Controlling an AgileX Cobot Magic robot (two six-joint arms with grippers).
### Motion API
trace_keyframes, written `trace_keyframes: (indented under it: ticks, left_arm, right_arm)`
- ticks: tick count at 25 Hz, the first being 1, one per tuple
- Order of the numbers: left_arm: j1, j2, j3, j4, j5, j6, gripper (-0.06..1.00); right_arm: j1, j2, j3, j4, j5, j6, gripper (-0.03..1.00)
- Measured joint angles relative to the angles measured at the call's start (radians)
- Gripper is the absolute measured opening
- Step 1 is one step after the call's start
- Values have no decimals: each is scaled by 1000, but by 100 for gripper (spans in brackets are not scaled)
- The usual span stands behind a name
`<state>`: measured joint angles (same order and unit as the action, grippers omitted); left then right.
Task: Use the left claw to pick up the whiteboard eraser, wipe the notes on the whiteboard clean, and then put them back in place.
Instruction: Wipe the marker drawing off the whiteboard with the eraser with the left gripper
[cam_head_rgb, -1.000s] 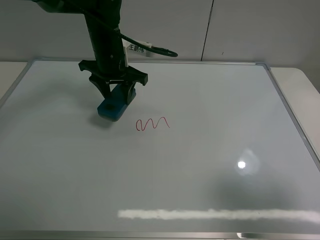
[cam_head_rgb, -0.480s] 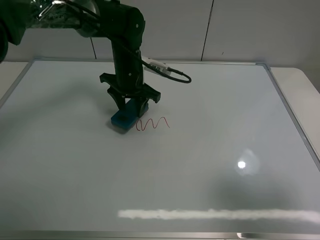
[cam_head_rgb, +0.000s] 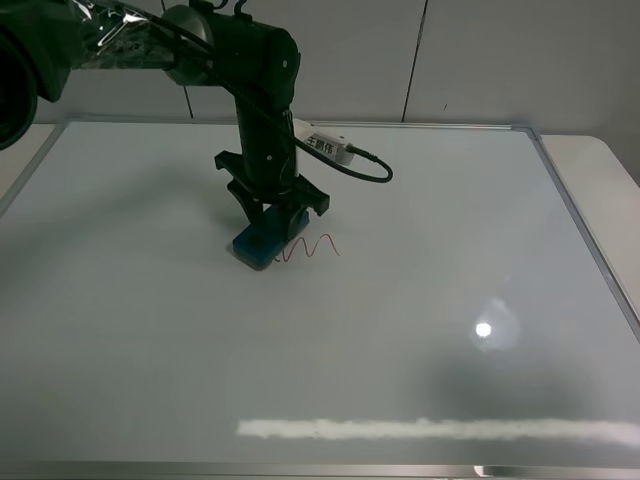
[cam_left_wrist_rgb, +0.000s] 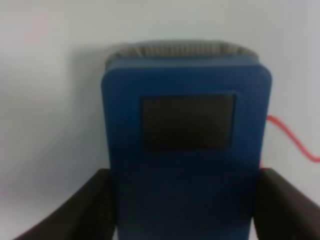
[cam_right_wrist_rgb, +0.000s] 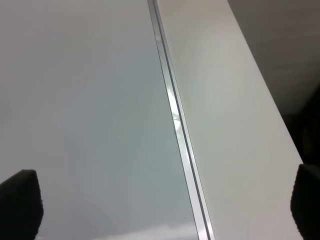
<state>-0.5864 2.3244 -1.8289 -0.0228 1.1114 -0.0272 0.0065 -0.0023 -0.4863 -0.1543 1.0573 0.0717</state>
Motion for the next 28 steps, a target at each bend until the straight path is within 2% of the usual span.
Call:
trace_keyframes:
  ticks: [5,12,15,21,28]
  left_arm:
    - [-82,3,0,-12,5,1,56]
    - [-235,6,0,-139,26,27,56]
    - [-273,6,0,-167,27,27,56]
    - [-259,12,-6,-152,9,27,56]
    - [-151,82,-147,-110,63,27,56]
  right_arm:
    - [0,0,0,0,0,0,99]
    - [0,0,0,0,0,0,99]
    - [0,0,0,0,0,0,99]
    - [0,0,0,0,0,0,99]
    - [0,0,0,0,0,0,99]
